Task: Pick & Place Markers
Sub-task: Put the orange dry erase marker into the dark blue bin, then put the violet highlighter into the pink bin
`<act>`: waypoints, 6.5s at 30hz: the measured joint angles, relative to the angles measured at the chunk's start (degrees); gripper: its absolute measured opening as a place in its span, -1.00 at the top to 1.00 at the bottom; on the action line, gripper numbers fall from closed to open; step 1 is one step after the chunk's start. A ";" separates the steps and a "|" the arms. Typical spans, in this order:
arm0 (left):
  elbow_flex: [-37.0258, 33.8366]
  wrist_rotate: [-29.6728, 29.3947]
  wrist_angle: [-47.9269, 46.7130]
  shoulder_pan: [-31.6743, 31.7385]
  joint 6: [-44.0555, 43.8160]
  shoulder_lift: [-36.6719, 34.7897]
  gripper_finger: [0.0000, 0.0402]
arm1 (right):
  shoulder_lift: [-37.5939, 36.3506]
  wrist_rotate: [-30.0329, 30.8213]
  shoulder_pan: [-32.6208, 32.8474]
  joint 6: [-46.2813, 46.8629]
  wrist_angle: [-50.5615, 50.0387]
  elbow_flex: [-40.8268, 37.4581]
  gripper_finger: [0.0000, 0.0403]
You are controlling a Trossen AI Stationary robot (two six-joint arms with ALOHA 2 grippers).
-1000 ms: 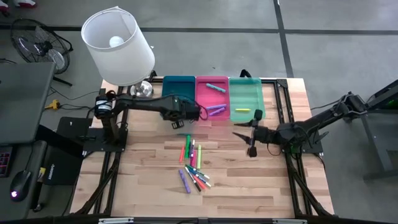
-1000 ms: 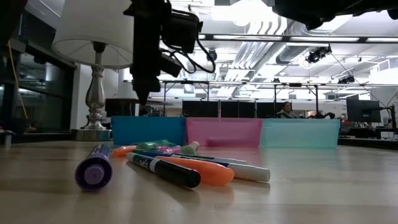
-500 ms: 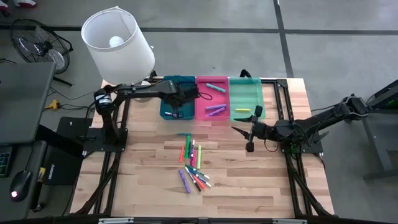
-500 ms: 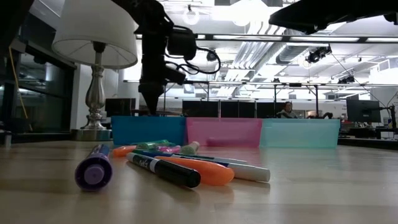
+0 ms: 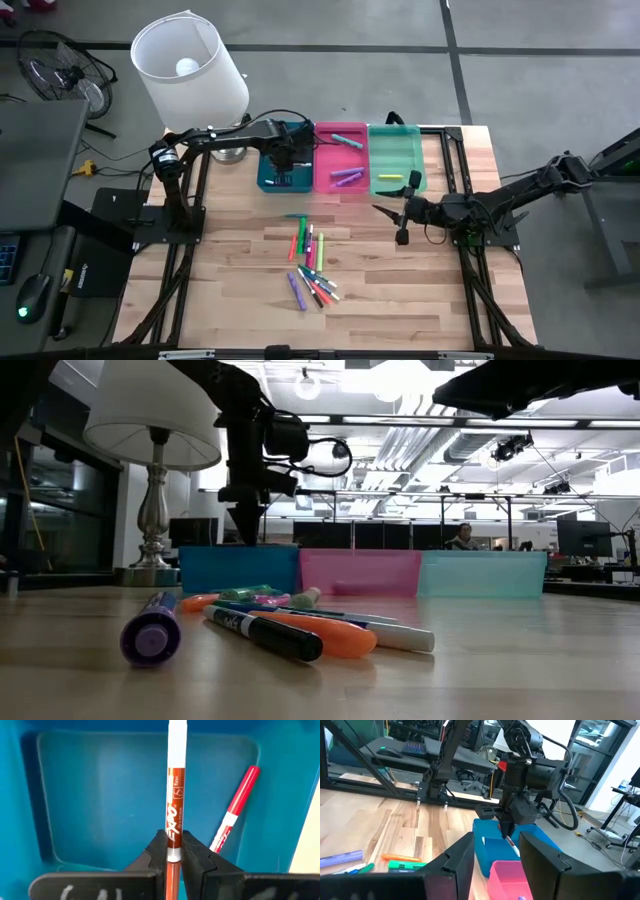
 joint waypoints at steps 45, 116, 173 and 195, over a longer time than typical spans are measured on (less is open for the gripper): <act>2.90 -1.72 -9.58 -0.06 -5.36 0.02 0.58 | 0.00 -2.70 0.17 3.29 -1.47 0.00 0.30; -1.42 10.05 7.63 -51.41 -5.63 0.02 0.41 | 0.17 -19.33 0.17 15.11 -10.92 -0.01 0.30; 4.22 7.31 4.81 -52.23 -6.35 13.71 0.71 | 0.21 -20.56 0.17 18.70 -14.04 -0.02 0.29; 21.73 -20.50 -0.84 -51.45 -8.04 13.51 0.72 | 17.77 -21.24 1.95 14.52 -3.35 -0.07 0.29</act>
